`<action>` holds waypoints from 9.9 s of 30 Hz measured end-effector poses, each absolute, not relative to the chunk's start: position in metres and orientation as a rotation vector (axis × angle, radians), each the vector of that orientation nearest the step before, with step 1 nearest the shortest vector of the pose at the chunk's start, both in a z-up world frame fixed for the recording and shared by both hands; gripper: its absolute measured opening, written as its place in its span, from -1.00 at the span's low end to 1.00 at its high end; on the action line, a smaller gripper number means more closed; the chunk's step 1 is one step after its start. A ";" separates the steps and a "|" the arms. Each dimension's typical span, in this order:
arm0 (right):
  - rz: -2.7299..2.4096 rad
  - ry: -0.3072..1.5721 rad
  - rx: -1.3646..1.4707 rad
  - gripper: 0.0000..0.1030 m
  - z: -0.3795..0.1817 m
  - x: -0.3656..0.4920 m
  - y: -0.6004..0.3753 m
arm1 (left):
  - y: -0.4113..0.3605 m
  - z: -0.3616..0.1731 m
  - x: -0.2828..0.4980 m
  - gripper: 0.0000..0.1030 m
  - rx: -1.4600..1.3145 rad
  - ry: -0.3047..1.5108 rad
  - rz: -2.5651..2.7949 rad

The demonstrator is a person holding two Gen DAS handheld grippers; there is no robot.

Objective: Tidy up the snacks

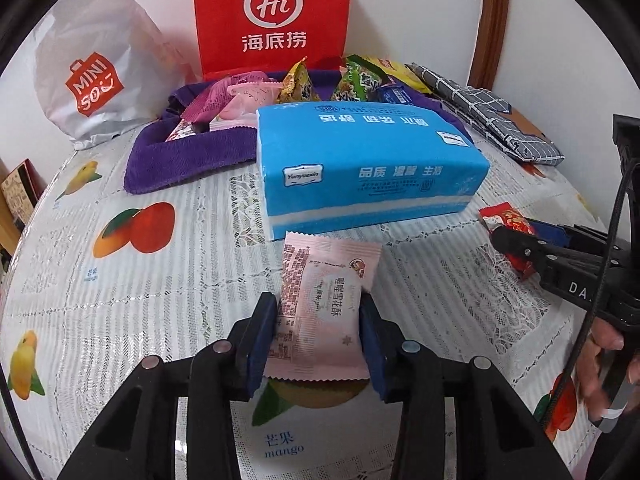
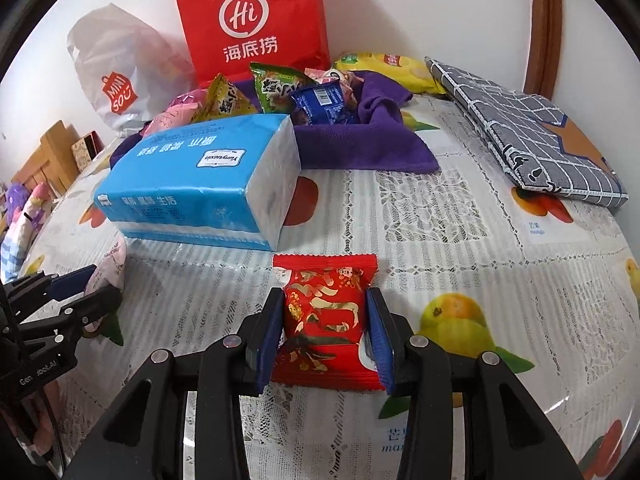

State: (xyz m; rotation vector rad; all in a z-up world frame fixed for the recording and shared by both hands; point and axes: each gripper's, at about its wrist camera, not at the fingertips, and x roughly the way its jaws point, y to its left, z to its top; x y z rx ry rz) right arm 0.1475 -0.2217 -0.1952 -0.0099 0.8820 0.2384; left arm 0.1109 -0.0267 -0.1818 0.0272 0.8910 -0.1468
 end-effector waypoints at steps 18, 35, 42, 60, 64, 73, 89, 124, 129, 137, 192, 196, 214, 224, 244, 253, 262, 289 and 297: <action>0.234 0.883 -0.032 -0.18 -0.195 0.147 -0.219 | -0.029 -0.183 0.111 -0.17 0.029 0.894 -0.154; 0.245 0.909 -0.038 -0.24 -0.189 0.143 -0.218 | -0.010 -0.166 0.101 -0.35 -0.056 0.913 -0.184; 0.244 0.856 -0.028 -0.24 -0.155 0.132 -0.217 | 0.004 -0.137 0.098 -0.36 -0.087 0.894 -0.170; 0.279 0.735 0.003 -0.24 -0.067 0.132 -0.207 | 0.000 -0.074 0.120 -0.35 -0.090 0.864 -0.194; 0.283 0.716 0.004 -0.24 -0.056 0.138 -0.204 | 0.003 -0.066 0.130 -0.35 -0.088 0.860 -0.186; 0.297 0.712 0.029 -0.24 -0.044 0.169 -0.195 | 0.012 -0.043 0.153 -0.35 -0.095 0.823 -0.162; 0.301 0.702 0.038 -0.24 -0.025 0.247 -0.174 | 0.032 -0.013 0.215 -0.35 -0.139 0.766 -0.120; 0.326 0.827 0.102 -0.24 -0.085 0.369 -0.173 | 0.065 -0.057 0.338 -0.35 -0.229 0.858 -0.014; 0.290 0.829 0.101 -0.24 -0.085 0.372 -0.186 | 0.071 -0.060 0.339 -0.35 -0.238 0.866 0.005; 0.326 0.861 0.076 -0.24 -0.092 0.376 -0.181 | 0.065 -0.071 0.345 -0.35 -0.227 0.910 -0.004; 0.352 1.000 -0.003 -0.22 -0.128 0.386 -0.155 | 0.023 -0.113 0.360 -0.35 -0.138 1.092 -0.061; 0.348 0.996 -0.004 -0.22 -0.127 0.385 -0.156 | 0.023 -0.113 0.359 -0.34 -0.135 1.094 -0.065; 0.347 0.978 -0.007 -0.03 -0.120 0.382 -0.154 | 0.021 -0.112 0.357 -0.22 -0.148 1.114 -0.088; 0.329 0.898 -0.004 0.29 -0.087 0.365 -0.159 | 0.025 -0.085 0.344 0.41 -0.155 1.050 -0.072; 0.241 0.833 0.027 0.51 -0.028 0.271 -0.180 | 0.008 -0.015 0.257 0.54 -0.082 0.874 -0.124; 0.232 0.769 0.038 0.76 -0.012 0.194 -0.191 | 0.006 0.006 0.182 0.57 -0.060 0.781 -0.100; 0.240 0.711 0.062 0.88 -0.002 0.133 -0.202 | 0.005 0.018 0.121 0.73 -0.086 0.741 -0.074; 0.260 0.617 0.070 0.88 0.015 0.041 -0.224 | -0.025 0.040 0.038 0.77 -0.024 0.638 -0.050; 0.262 0.611 0.077 0.88 0.017 0.038 -0.225 | -0.026 0.042 0.036 0.77 -0.020 0.635 -0.050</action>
